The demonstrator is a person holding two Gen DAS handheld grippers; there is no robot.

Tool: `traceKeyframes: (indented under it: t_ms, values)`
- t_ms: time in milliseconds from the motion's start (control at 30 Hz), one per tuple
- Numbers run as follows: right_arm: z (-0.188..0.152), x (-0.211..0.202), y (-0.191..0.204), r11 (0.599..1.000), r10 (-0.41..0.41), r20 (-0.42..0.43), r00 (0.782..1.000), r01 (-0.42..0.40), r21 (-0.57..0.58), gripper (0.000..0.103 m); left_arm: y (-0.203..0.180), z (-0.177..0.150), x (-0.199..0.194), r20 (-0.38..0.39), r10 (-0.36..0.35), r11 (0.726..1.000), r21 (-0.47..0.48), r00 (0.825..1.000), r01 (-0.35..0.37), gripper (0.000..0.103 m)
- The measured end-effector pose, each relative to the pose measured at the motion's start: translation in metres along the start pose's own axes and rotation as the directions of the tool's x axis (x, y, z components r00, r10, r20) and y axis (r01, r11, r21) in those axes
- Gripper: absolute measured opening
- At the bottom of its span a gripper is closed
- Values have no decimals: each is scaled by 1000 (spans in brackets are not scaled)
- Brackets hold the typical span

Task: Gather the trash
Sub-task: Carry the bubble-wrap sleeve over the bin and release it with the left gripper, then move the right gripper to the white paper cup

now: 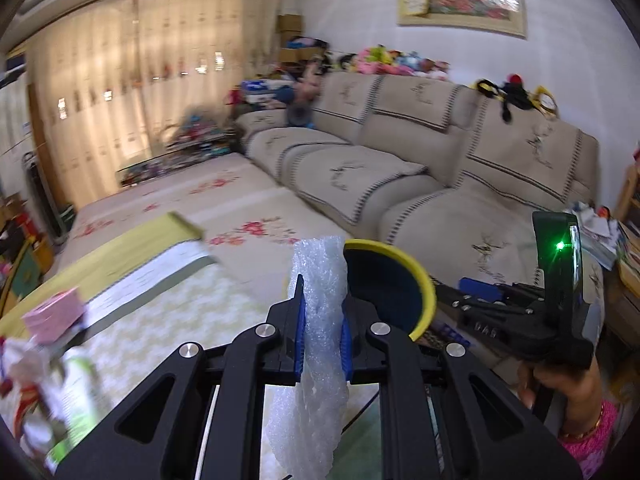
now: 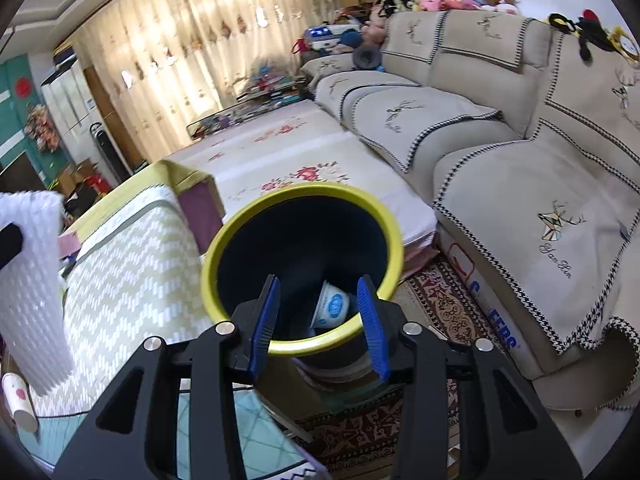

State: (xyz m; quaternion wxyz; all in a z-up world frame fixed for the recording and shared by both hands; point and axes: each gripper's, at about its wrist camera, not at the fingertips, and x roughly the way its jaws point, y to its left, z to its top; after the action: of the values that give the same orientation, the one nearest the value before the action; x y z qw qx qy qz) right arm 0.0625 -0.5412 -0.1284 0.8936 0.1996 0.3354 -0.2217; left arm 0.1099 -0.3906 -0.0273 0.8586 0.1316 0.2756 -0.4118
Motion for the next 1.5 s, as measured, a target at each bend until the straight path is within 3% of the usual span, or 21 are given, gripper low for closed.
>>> traceKeyframes:
  t_ms: [300,533,633,700,800,1000,1233,1400,1500]
  values:
    - [4,-9,-36,998,-28,23,999,27,51,39,-40,34,118,-122,-101,995,3,987,102,14]
    - [2,2,-53,996,-28,6,1000,27,81,39,-51,50,185,-163,-97,995,-6,982,97,15]
    - [2,6,-58,996,-27,-3,1000,27,87,39,-52,52,200,-167,-81,997,-3,983,82,30]
    - [2,8,-59,996,-29,-8,1000,30,87,39,-52,53,206,-167,-64,998,-3,984,65,49]
    - [1,9,-57,996,-31,-13,999,32,85,39,-49,55,205,-160,-51,999,-6,986,51,64]
    - [-3,4,-51,997,-25,-11,1000,26,70,42,-33,55,158,-146,-58,997,-49,988,52,79]
    - [-15,4,-17,999,31,-39,999,-31,-10,44,5,38,28,-12,27,996,-88,1000,-28,91]
    - [-27,1,19,993,72,-68,995,-78,-84,45,55,5,-63,30,101,978,-189,994,-94,96]
    - [-36,-5,50,979,130,-83,988,-141,-144,50,89,-22,-117,57,178,953,-259,982,-157,98]
